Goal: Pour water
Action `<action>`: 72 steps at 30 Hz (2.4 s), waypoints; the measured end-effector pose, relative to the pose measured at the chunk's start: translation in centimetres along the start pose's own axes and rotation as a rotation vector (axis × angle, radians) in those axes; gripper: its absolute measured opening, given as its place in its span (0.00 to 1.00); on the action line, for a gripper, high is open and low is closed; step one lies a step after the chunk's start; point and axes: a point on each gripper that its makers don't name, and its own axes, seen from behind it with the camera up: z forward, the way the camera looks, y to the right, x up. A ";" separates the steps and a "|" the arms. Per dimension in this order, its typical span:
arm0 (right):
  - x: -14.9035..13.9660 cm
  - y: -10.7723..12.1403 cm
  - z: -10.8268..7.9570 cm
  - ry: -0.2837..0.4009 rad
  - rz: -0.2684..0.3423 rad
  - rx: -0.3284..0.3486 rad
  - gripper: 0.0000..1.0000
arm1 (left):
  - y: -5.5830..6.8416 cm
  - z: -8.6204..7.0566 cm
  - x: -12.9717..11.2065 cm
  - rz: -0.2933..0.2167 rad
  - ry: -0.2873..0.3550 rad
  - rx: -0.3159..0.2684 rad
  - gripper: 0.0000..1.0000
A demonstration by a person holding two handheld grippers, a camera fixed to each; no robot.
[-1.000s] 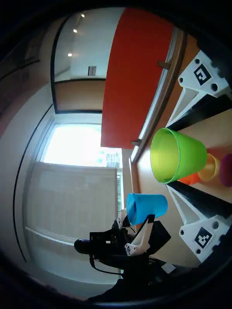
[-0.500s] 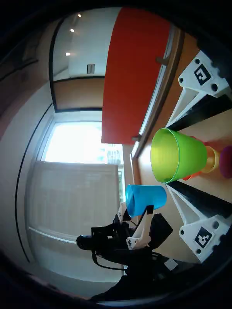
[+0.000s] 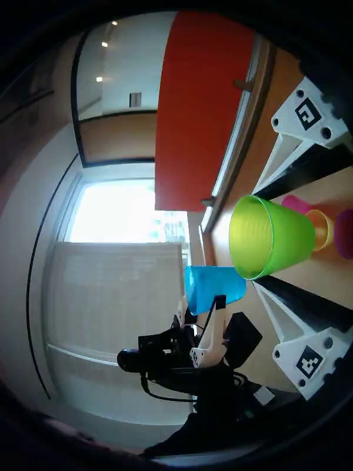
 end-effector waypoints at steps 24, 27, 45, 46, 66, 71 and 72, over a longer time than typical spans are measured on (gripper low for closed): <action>-0.9 -3.2 -0.1 -0.013 0.010 0.073 0.91 | -0.8 0.1 1.2 0.175 0.024 0.049 0.82; -1.1 -3.6 -0.1 -0.015 0.009 0.085 0.91 | -0.9 0.2 1.5 0.199 0.032 0.053 0.82; -2.4 -6.1 0.7 -0.042 0.003 0.164 0.91 | 0.0 0.0 2.1 0.346 0.072 0.044 0.82; -2.3 -6.2 0.8 -0.042 0.002 0.167 0.91 | -0.1 -0.1 2.1 0.354 0.074 0.046 0.82; -2.6 -7.9 1.6 -0.048 0.000 0.217 0.92 | -0.1 -0.4 3.5 0.473 0.105 0.069 0.82; -2.5 -8.1 1.7 -0.049 0.001 0.224 0.91 | 0.1 -0.4 3.6 0.497 0.106 0.065 0.82; -2.5 -8.2 1.7 -0.049 0.001 0.225 0.91 | 0.2 -0.3 3.6 0.502 0.106 0.064 0.82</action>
